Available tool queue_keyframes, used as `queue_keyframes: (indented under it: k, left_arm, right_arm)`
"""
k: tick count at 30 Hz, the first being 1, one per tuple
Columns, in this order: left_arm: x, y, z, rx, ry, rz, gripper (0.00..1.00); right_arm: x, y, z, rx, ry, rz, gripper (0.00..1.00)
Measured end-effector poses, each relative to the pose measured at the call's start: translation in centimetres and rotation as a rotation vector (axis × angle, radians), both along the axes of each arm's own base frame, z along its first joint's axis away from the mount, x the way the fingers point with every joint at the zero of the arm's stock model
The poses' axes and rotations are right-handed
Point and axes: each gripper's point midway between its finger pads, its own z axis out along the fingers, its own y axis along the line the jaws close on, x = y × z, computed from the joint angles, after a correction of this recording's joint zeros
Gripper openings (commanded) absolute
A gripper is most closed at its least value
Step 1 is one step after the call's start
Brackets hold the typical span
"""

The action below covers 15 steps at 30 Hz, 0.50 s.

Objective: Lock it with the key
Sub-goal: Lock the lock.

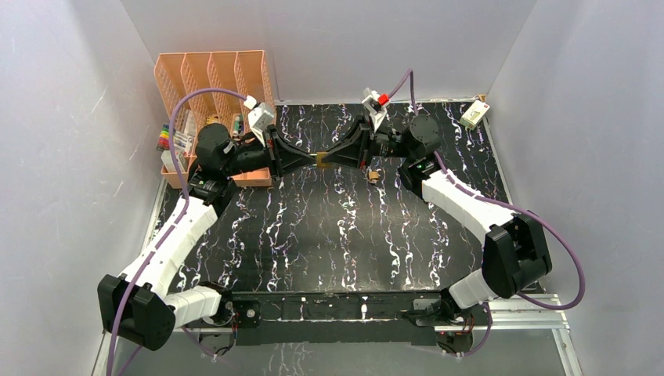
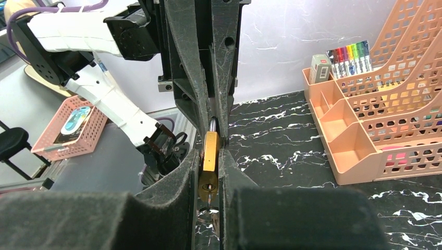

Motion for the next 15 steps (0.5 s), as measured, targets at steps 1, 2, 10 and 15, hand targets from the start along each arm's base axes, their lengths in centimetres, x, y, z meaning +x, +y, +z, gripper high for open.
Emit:
queue_keyframes:
  k: [1, 2, 10, 15]
  left_arm:
    - [0.02, 0.0, 0.05, 0.0, -0.001, 0.001, 0.0]
    - [0.07, -0.01, 0.1, -0.001, -0.001, 0.003, 0.0]
    - [1.0, -0.49, 0.29, -0.049, 0.035, -0.034, 0.0]
    - [0.42, -0.04, 0.13, -0.015, 0.016, 0.005, 0.0]
  right_arm:
    - [0.03, 0.0, 0.0, 0.001, 0.0, -0.002, 0.0]
    - [0.02, 0.05, 0.02, 0.002, 0.0, -0.003, 0.0]
    - [0.82, 0.42, -0.03, 0.026, 0.019, -0.036, 0.0]
    - [0.55, -0.29, -0.42, 0.018, 0.019, -0.044, 0.0]
